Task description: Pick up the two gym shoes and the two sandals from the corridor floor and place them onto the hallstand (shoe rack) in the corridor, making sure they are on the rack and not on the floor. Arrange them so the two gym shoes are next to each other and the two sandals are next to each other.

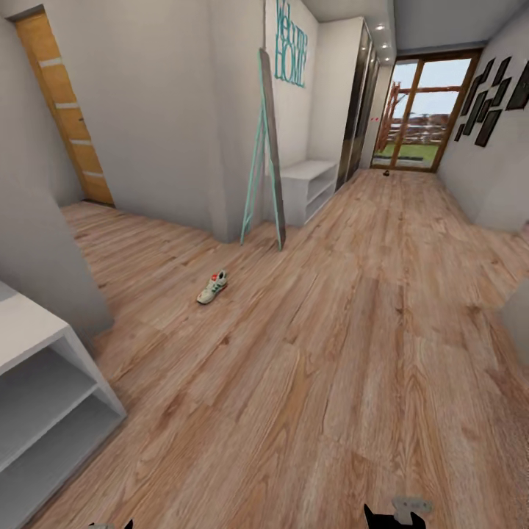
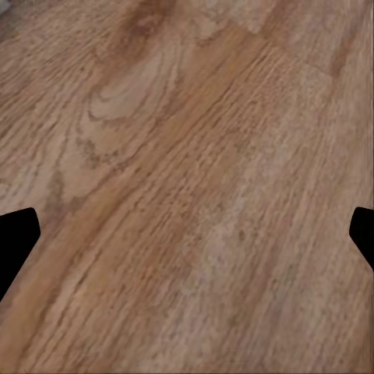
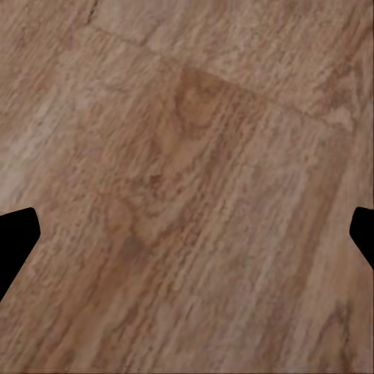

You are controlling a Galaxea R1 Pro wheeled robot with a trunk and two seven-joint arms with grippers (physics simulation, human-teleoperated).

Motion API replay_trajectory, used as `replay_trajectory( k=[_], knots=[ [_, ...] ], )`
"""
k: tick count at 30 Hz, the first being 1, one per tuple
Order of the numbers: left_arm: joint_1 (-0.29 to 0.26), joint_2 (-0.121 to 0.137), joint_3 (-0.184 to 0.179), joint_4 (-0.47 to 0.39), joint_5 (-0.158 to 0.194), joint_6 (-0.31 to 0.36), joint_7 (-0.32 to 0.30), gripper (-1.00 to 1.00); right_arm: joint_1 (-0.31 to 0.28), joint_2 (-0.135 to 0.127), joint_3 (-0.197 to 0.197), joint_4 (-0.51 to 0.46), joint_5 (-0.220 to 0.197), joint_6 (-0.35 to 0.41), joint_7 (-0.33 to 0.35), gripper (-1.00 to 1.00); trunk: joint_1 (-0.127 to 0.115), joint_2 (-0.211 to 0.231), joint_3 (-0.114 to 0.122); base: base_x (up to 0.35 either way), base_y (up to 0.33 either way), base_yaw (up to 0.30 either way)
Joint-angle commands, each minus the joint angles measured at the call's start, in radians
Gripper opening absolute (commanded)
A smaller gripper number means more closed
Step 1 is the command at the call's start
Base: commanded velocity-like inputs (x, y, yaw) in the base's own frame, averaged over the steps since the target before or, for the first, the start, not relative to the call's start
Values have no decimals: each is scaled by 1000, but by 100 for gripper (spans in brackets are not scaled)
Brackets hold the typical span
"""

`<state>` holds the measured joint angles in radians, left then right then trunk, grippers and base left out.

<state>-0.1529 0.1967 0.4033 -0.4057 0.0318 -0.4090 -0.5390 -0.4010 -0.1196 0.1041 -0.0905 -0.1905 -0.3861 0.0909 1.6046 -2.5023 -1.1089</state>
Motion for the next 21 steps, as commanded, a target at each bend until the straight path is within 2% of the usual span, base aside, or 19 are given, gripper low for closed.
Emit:
replay_trajectory(
  k=[1, 12, 21],
  knots=[
    [0, 0, 6, 1, 3, 1, -10, 100, -1, 0, 8, 2, -11, -4, 4, 100, 0, 0, -1, 331, -23, -296],
    [0, 0, 6, 2, 3, 1, -10, 100, -1, 1, 9, 2, -10, -4, 4, 100, 0, 0, -1, 335, -4, -253],
    [-1, 0, 6, 3, 3, 1, -10, 100, -1, 5, 9, 2, -10, -3, 3, 100, 0, 0, -1, 336, 0, -30]
  ],
)
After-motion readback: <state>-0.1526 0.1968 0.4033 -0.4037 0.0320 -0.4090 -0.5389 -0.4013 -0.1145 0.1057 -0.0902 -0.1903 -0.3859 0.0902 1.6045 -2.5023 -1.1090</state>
